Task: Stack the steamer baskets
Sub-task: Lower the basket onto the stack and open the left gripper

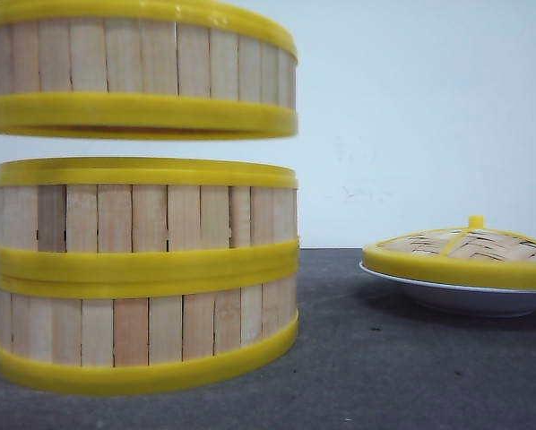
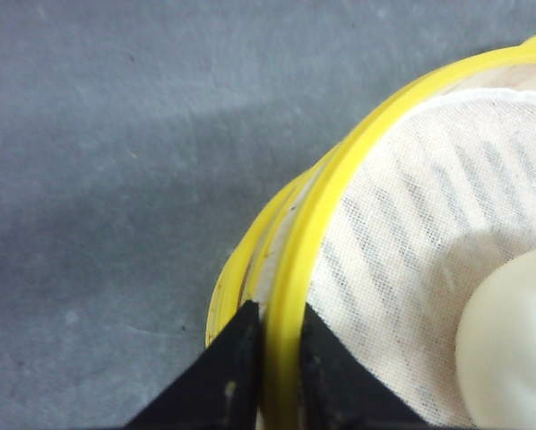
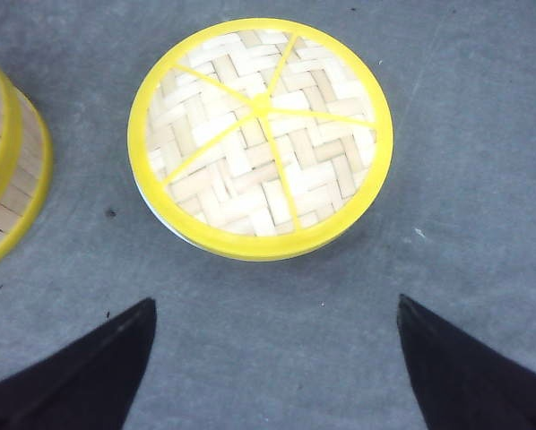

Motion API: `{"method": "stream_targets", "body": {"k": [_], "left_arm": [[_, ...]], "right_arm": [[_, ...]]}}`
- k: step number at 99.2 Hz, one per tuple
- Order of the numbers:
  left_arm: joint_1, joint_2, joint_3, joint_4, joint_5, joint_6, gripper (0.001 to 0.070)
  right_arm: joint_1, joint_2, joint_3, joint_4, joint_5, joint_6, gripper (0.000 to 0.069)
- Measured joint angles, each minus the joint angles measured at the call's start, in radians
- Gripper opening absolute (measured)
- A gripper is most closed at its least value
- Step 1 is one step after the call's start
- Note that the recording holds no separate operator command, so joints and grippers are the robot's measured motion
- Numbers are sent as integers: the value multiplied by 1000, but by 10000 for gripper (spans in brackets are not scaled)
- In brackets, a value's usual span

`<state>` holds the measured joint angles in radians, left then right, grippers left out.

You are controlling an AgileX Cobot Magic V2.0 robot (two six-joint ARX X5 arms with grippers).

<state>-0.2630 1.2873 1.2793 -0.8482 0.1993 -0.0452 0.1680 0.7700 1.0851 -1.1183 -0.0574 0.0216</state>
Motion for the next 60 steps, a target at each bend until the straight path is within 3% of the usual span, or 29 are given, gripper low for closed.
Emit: {"method": "stream_targets", "body": {"k": [60], "left_arm": [[-2,49,0,-3,-17,0,25]], "right_arm": [[0,0,0,0,0,0,529]]}}
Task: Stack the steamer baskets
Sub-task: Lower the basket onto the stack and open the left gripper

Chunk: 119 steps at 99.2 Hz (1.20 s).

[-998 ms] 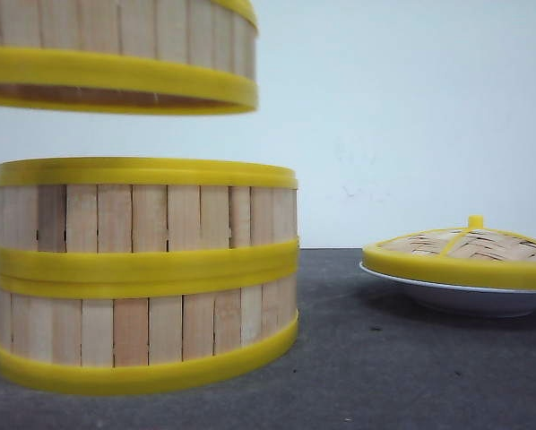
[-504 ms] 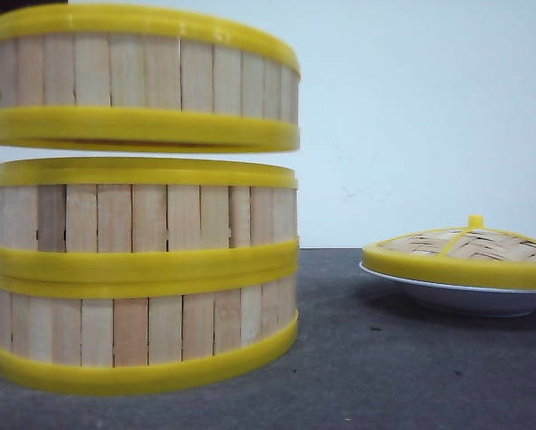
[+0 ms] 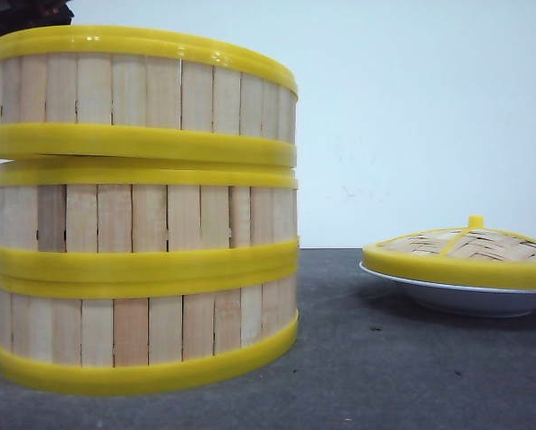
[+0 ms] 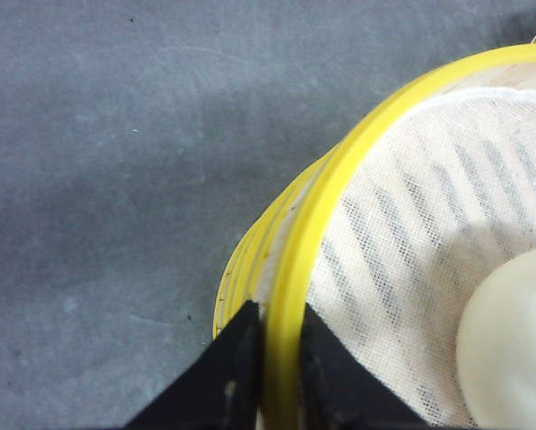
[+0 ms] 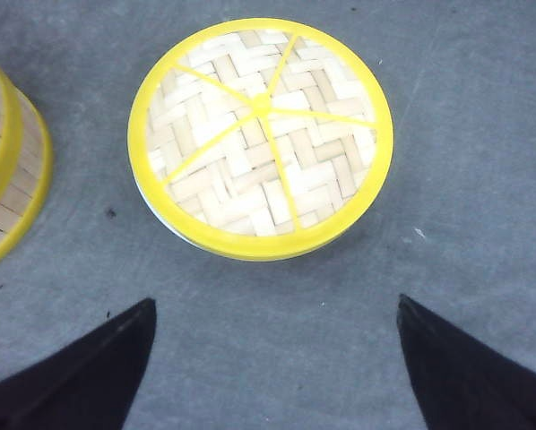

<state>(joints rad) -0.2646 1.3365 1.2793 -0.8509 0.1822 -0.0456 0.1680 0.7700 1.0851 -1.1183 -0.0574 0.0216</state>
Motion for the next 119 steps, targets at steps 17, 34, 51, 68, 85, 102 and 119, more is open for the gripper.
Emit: {"method": "stream_targets", "body": {"k": [17,34,51,68,85,102,119], "left_arm": [[-1,12,0,-2,0,0,25],[0,12,0,0,0,0,25],[-1,17,0,10,-3,0,25],[-1,37,0,15,-3,0,25],[-2,37,0,17,-3,0,27],[-2,37,0,32,-1,-8,103],[-2,37,0,41,-1,-11,282]], "right_arm": [[0,0,0,0,0,0,529],[0,0,0,0,0,0,529],[0,0,0,0,0,0,529],[0,0,0,0,0,0,529],[0,0,0,0,-2,0,529],[0,0,0,1,-3,0,529],[0,0,0,23,-3,0,529]]}}
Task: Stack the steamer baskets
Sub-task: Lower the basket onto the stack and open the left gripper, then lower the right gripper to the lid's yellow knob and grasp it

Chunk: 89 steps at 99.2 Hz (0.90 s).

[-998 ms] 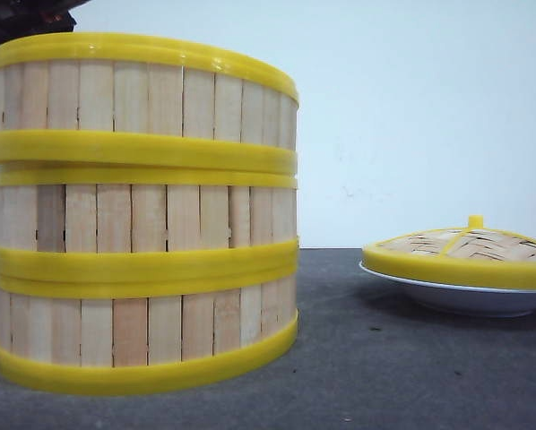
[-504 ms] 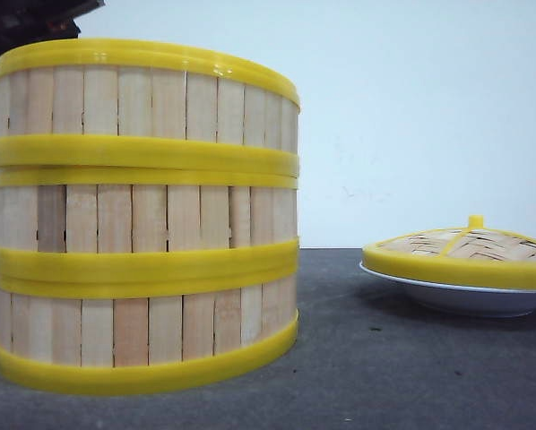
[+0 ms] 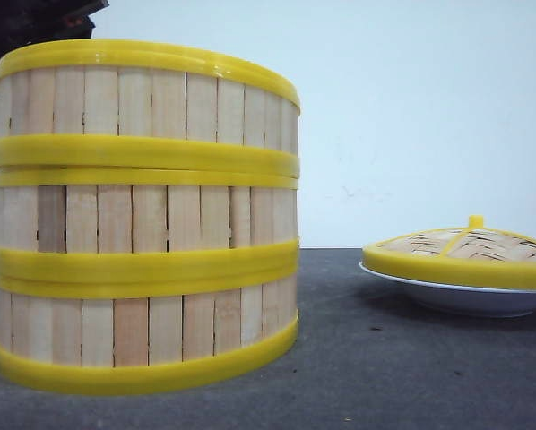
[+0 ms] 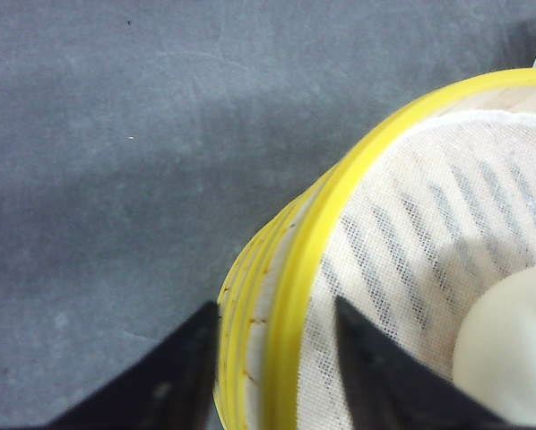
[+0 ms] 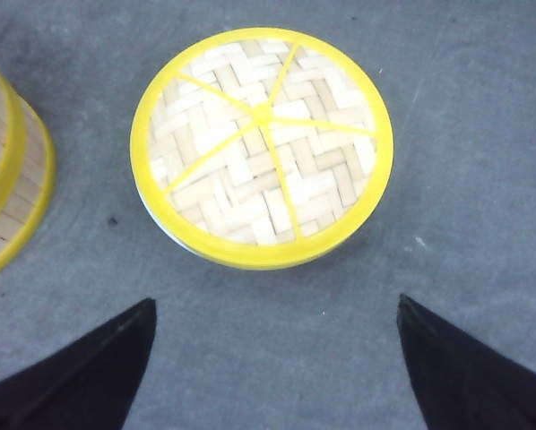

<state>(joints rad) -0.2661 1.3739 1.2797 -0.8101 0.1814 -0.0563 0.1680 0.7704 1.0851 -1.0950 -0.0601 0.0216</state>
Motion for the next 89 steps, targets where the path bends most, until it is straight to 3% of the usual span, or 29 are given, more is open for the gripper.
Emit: {"method": "stream_targets", "body": {"k": [30,51,74,89], "left_arm": [[0,-16,0,35,0,-1,300],[15,-164,4,19,-4,5,300],[53,-315,9,-85,-130,20,299],[66,-370,9,-150,-182,33,299]], "right_arm": [[0,32,-42,143,0,1,529],[0,138,-42,243,-65,1,529],[0,298,-42,362,-86,1,529],[0,411,-42,442,-102,1,529]]}}
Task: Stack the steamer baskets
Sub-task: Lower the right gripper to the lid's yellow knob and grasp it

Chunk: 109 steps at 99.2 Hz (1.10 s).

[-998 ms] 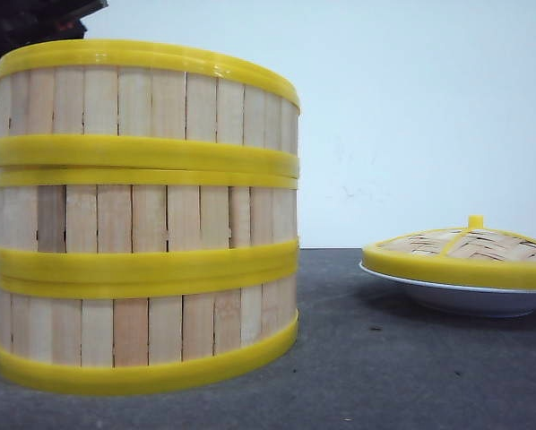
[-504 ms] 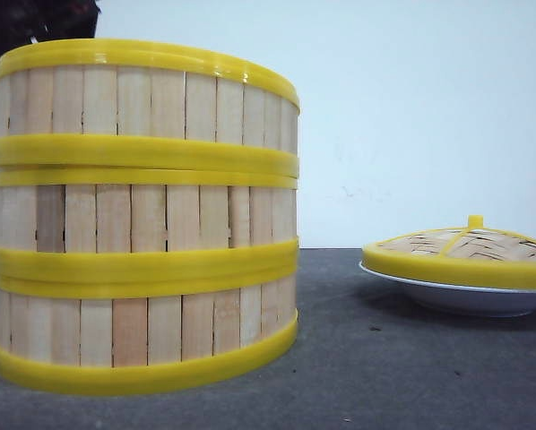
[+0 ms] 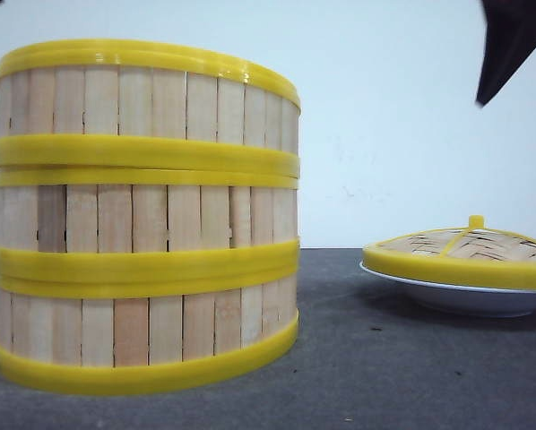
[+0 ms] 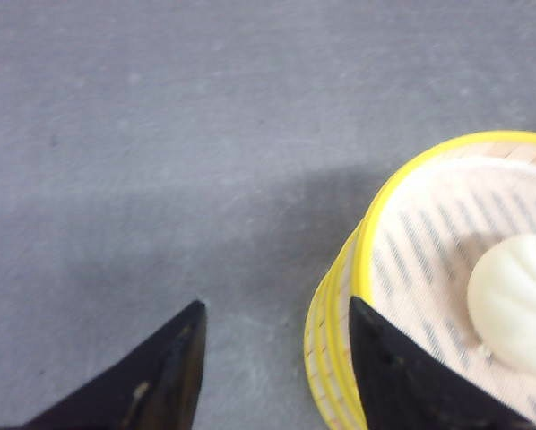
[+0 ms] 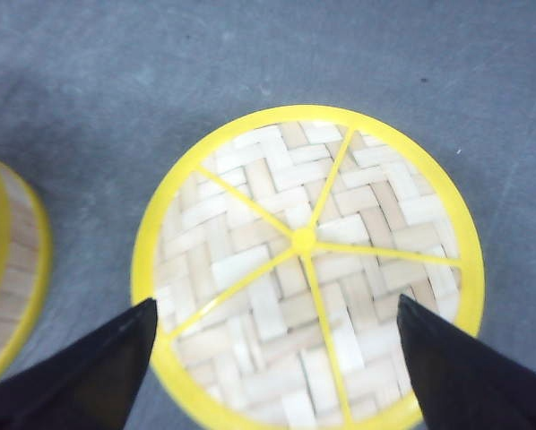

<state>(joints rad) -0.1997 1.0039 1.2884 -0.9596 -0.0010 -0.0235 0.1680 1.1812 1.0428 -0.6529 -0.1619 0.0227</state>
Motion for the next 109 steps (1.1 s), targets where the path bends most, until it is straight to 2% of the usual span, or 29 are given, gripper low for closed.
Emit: {"method": "stream_targets", "body": {"k": [28,73,78,90,109], "left_arm": [[12,-14,0,-18,-10,5,299],[12,-12,0,-18,-10,5,299],[12,-12,0,-18,-10,5,299],[12,-12,0,-18,-10,5,299],[12,-12,0,-18,-10,5,299]], "right_arm": [[0,179,0,127,0,0,529],[0,344,0,195,0,0,524],[0,344,0,195,0,0,489],[0,344,0,201,0,-1,356],[0,344,0,201,0,-1,237]]}}
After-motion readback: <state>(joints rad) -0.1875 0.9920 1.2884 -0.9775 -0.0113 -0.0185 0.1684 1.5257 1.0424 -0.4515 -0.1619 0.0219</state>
